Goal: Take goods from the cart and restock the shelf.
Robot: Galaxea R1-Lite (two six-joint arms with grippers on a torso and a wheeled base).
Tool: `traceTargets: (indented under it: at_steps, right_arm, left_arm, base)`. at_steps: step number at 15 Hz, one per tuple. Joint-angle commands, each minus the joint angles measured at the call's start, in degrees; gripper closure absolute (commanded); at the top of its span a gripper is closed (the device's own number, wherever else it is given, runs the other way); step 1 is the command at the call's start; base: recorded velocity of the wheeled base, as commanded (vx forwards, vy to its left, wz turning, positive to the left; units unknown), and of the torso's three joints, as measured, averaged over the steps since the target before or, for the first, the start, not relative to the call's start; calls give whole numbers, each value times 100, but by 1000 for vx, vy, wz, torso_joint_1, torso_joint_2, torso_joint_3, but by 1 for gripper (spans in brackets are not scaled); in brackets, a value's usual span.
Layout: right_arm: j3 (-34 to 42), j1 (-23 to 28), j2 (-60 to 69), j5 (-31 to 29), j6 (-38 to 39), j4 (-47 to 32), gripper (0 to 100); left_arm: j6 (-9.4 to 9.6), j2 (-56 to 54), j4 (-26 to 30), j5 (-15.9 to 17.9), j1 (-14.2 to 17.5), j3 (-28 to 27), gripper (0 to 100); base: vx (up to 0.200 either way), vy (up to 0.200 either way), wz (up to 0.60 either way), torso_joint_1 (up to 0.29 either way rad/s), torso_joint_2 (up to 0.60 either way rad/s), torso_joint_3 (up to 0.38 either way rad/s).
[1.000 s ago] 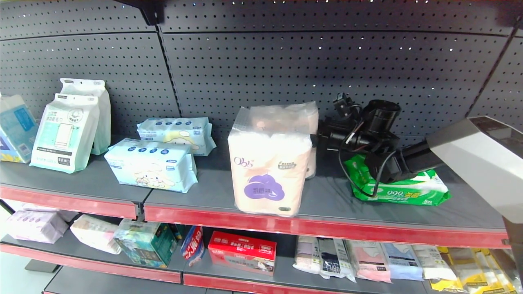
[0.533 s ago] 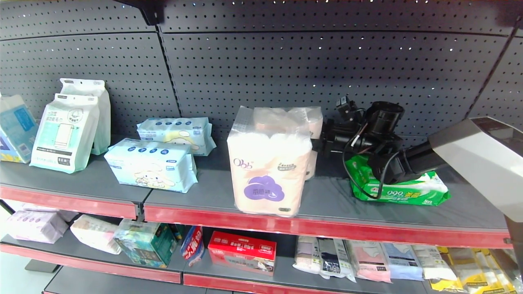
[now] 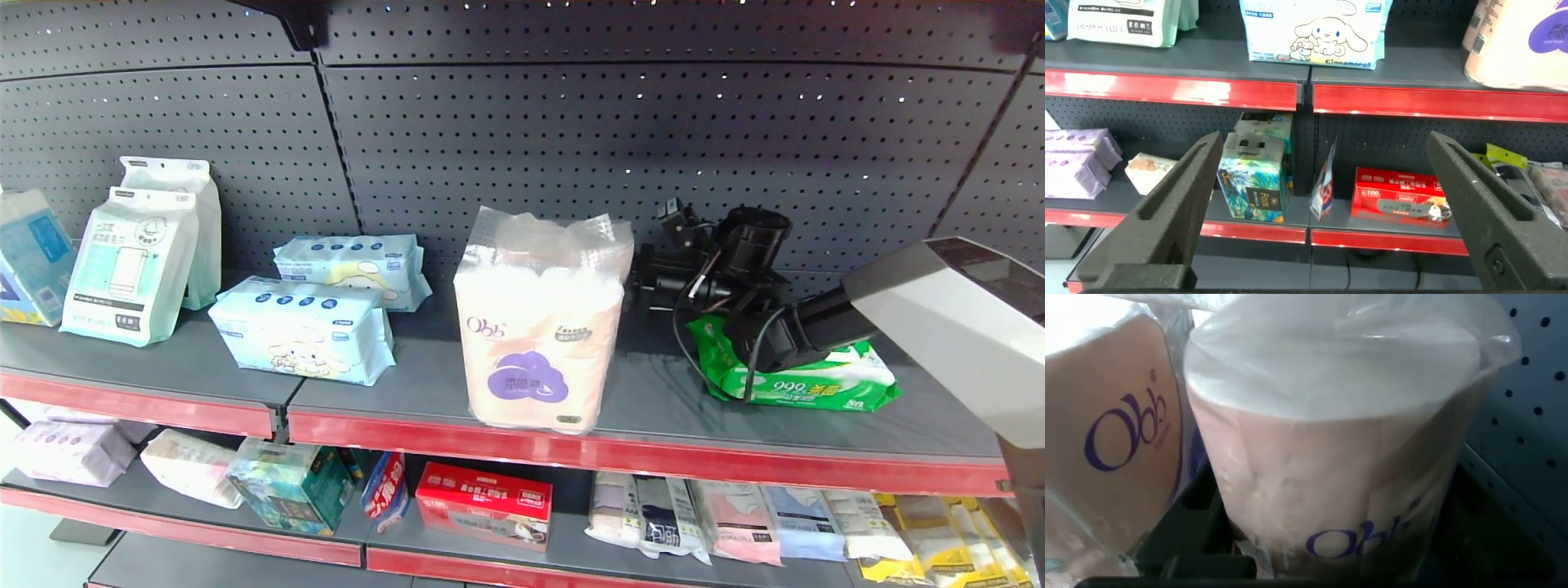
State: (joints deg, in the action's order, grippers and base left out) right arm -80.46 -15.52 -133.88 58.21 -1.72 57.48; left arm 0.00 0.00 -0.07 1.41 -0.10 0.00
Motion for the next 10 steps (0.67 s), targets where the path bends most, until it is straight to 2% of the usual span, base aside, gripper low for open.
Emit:
traceTargets:
  at_steps: [1, 10]
  right_arm:
    - [-23, -30, -24, 15, -4, 0, 100]
    - [-93, 119, -24, -3, 198, 0, 100]
  left_arm:
    - [0, 0, -1, -1, 1, 0, 0]
    - [0, 0, -1, -1, 1, 0, 0]
  base:
    - [0, 0, 0, 0, 0, 0]
    - [0, 0, 0, 0, 0, 0]
